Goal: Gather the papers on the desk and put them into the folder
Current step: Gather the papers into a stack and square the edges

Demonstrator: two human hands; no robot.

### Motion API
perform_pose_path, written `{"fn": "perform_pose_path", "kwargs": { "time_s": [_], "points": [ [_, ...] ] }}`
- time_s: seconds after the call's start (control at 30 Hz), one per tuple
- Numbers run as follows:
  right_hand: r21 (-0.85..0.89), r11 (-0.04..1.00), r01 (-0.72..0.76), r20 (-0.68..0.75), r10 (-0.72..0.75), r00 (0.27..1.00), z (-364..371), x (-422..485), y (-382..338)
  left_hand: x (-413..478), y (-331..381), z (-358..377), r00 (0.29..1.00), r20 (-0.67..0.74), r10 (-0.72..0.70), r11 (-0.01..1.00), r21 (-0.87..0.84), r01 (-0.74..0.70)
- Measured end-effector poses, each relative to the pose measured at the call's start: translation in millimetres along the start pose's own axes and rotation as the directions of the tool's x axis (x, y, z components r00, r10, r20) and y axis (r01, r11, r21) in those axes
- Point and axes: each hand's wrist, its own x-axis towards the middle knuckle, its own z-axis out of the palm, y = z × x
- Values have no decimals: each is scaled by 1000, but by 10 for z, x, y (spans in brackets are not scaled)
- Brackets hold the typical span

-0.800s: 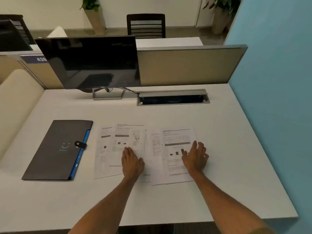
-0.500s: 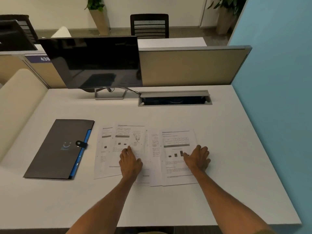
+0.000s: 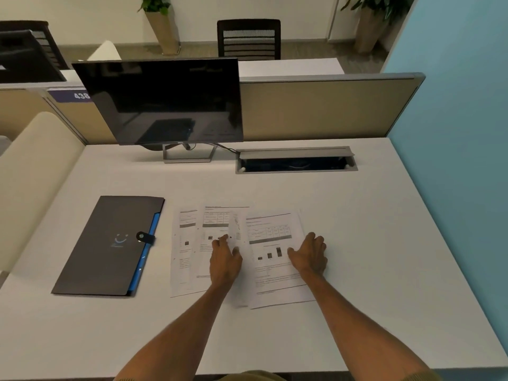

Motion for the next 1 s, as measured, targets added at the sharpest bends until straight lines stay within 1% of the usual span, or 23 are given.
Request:
{"fn": "perform_pose_path", "kwargs": {
  "time_s": [0.2,0.3,0.47,0.53,0.6,0.67,0.73,0.77,0.83,0.93,1.0],
  "points": [
    [9,999,35,41,-35,999,168,-168,-205,79,-21,5,997,59,-44,987,-154,52],
    [23,998,52,63,-54,997,199,-213,-242,88,-11,20,995,89,-40,980,-191,56],
    [41,991,124,90,-127,988,153,-224,-190,78,-2,-2,991,121,-64,950,-295,98],
    [88,988,130,63,-136,989,106,-204,-145,52,13,-33,990,129,-49,931,-353,92],
    [178,977,117,6,-120,993,43,-169,-120,26,44,-75,992,129,-18,907,-416,70],
    [344,936,80,-9,-81,997,-29,-126,-120,9,98,-137,993,118,26,877,-479,34],
    [553,833,19,35,-46,998,-97,-81,-130,2,165,-196,991,105,82,854,-520,-16],
    [629,777,3,54,-47,997,-126,-61,-135,1,202,-221,989,99,105,846,-532,-37],
    [702,712,24,44,-77,996,-174,-36,-148,5,285,-261,986,90,143,836,-544,-72],
    [757,645,104,-50,-102,994,-227,-30,-168,34,423,-314,979,50,199,842,-519,-145],
    [792,585,174,-114,-139,984,-268,-46,-185,73,525,-353,970,-3,241,841,-499,-211]
  ]
}}
